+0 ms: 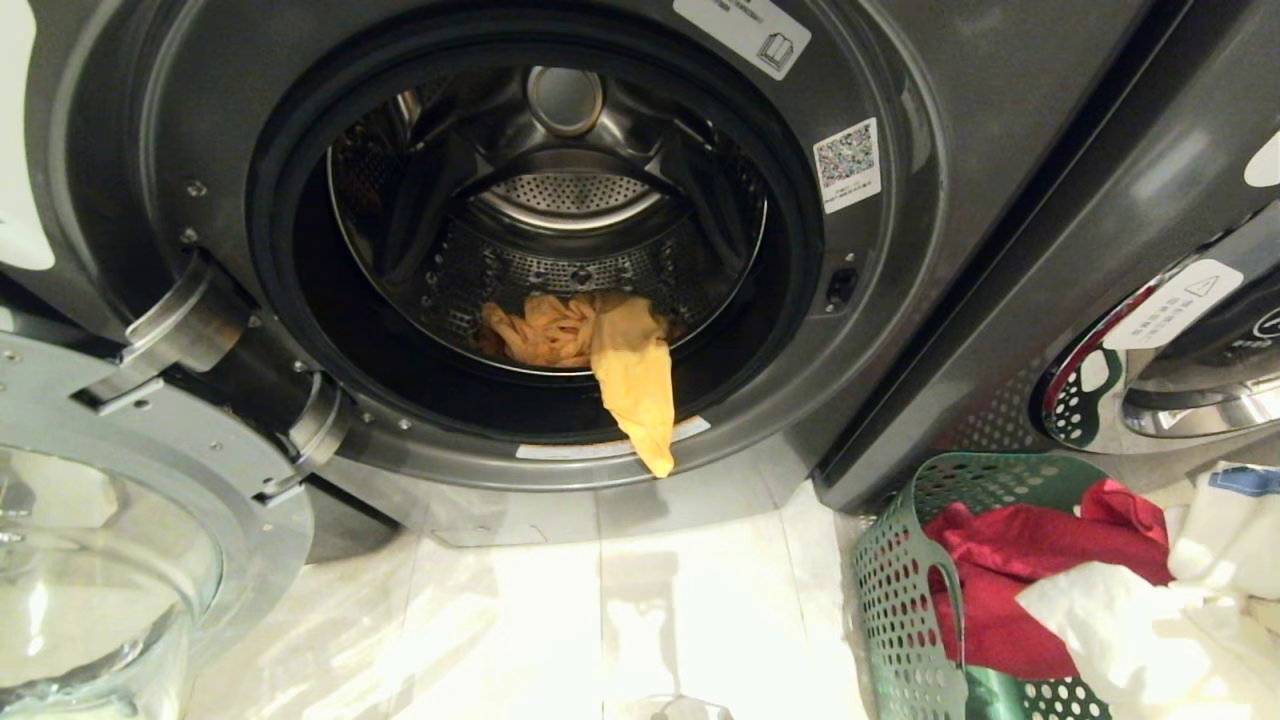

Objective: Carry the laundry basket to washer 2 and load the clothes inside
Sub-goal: Place the clothes into the washing machine

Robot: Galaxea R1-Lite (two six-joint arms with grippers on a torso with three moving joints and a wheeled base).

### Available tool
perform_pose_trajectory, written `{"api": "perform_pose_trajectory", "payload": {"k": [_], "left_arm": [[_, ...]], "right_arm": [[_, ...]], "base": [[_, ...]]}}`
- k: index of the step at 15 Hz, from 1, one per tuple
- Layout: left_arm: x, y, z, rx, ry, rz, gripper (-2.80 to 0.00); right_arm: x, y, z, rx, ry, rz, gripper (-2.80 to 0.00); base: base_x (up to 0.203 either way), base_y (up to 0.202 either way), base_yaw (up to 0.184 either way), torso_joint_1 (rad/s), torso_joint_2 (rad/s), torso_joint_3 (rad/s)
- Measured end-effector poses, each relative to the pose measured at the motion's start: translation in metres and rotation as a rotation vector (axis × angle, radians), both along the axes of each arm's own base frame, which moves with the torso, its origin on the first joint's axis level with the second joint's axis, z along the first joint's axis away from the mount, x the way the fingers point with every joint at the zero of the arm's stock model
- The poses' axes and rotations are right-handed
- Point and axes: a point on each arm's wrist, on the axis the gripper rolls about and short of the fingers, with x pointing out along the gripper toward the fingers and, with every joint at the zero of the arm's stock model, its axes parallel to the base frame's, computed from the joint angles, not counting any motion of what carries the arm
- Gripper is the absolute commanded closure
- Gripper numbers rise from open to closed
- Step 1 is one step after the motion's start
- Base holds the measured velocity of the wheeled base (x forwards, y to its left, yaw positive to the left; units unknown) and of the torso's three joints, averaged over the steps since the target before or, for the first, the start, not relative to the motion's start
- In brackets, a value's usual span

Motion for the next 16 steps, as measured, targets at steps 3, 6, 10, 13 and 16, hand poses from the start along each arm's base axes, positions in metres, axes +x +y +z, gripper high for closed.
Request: {"api": "perform_pose_trajectory", "payload": {"k": [3, 6, 10, 13, 16], "left_arm": [[0.0, 0.0, 0.0, 0.0, 0.0, 0.0, 0.0], [0.0, 0.0, 0.0, 0.0, 0.0, 0.0, 0.0], [0.0, 0.0, 0.0, 0.0, 0.0, 0.0, 0.0], [0.0, 0.0, 0.0, 0.0, 0.0, 0.0, 0.0], [0.0, 0.0, 0.0, 0.0, 0.0, 0.0, 0.0]], "right_arm": [[-0.04, 0.011, 0.026, -0.022, -0.024, 0.227, 0.0], [-0.061, 0.016, 0.047, -0.019, -0.061, 0.502, 0.0], [-0.056, 0.034, 0.072, -0.032, -0.094, 0.778, 0.0], [-0.039, 0.067, 0.085, -0.02, -0.116, 0.859, 0.0], [-0.013, 0.109, 0.093, 0.076, -0.116, 0.831, 0.0]], "base": [[0.0, 0.0, 0.0, 0.0, 0.0, 0.0], [0.0, 0.0, 0.0, 0.0, 0.0, 0.0], [0.0, 0.0, 0.0, 0.0, 0.0, 0.0], [0.0, 0.0, 0.0, 0.0, 0.0, 0.0], [0.0, 0.0, 0.0, 0.0, 0.0, 0.0]]}}
